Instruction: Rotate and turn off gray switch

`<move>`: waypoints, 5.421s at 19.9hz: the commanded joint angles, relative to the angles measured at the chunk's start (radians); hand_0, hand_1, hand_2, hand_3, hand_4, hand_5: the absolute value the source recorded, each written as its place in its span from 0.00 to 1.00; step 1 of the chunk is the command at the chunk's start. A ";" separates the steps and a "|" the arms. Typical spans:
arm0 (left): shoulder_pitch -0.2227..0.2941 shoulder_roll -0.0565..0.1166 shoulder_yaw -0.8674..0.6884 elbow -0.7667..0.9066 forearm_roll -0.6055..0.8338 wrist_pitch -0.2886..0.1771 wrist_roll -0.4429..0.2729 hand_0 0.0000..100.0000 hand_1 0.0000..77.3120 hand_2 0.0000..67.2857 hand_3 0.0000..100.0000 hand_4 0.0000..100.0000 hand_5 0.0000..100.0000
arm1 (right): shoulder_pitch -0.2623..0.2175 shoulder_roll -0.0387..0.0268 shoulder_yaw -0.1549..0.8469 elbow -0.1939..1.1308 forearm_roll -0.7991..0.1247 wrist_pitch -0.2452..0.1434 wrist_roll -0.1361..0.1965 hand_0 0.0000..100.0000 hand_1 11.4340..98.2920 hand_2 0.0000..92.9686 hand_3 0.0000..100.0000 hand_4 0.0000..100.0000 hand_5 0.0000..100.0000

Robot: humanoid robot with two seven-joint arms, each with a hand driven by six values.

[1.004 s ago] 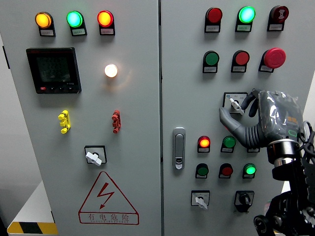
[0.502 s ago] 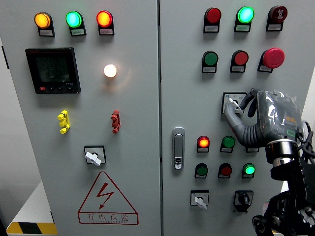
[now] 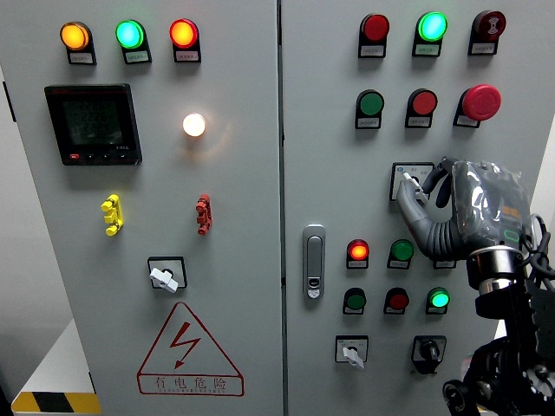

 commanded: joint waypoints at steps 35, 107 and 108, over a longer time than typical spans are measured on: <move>0.000 0.000 0.000 0.000 0.000 0.000 0.000 0.88 0.00 0.20 0.19 0.08 0.11 | 0.008 0.0000 -0.009 -0.005 -0.003 -0.002 -0.009 0.69 0.29 0.77 0.84 0.97 0.91; 0.000 0.000 0.000 0.000 0.000 0.000 0.000 0.88 0.00 0.20 0.19 0.08 0.11 | 0.006 0.0092 -0.008 0.034 -0.015 0.031 -0.017 0.00 0.29 0.58 0.84 0.93 0.90; 0.000 0.000 0.000 0.000 0.000 0.000 0.000 0.88 0.00 0.20 0.19 0.08 0.11 | 0.006 0.0092 -0.006 0.035 -0.015 0.031 -0.017 0.00 0.29 0.58 0.84 0.93 0.90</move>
